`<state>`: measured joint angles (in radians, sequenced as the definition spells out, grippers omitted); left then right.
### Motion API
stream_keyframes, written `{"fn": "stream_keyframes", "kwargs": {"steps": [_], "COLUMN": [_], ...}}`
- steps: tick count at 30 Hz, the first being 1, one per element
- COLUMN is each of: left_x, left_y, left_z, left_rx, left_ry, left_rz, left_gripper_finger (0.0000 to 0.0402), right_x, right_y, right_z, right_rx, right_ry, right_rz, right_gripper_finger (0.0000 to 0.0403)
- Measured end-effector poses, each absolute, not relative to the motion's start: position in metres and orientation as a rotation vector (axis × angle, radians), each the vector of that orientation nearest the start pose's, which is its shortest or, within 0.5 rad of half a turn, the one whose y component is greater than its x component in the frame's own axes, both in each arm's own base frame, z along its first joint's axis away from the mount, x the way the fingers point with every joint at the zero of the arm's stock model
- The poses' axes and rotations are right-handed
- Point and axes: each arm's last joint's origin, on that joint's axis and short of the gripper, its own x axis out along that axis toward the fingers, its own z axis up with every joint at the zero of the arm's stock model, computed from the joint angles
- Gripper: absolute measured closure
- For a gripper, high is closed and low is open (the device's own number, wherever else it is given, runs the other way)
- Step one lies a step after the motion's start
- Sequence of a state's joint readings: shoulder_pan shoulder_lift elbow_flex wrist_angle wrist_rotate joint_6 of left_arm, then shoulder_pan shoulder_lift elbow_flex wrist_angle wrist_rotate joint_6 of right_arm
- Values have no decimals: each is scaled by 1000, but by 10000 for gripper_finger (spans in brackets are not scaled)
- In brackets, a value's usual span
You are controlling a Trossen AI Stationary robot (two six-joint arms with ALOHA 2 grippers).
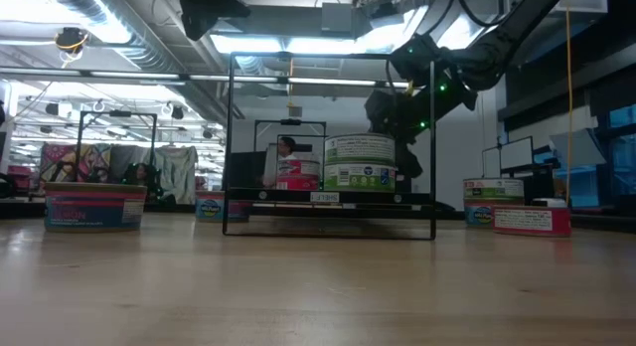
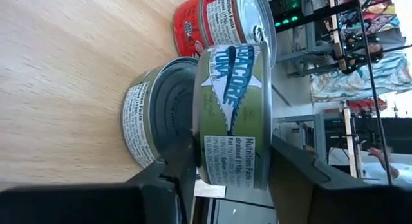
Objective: Stack canned seafood by type on shelf
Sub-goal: Stack the green tuna can on top of the other green tuna can
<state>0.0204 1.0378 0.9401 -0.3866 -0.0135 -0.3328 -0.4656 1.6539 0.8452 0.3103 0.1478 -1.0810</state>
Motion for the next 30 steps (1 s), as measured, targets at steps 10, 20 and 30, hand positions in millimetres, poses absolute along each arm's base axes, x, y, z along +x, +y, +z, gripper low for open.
{"fn": "stream_keyframes", "kwargs": {"steps": [10,20,30], "left_x": [221,221,221], "left_y": [5,5,5], "left_z": [322,322,322], "left_rx": [-328,-328,-328], "left_ry": [474,475,474], "left_rz": [114,113,113], "left_gripper_finger": [279,279,279], "right_x": [300,298,298], "right_y": [-155,-157,-158], "right_z": [182,182,182], "right_rx": [-922,-930,-925], "right_ry": [786,840,842], "right_rz": [-256,-331,-341], "right_gripper_finger": [197,189,189]}}
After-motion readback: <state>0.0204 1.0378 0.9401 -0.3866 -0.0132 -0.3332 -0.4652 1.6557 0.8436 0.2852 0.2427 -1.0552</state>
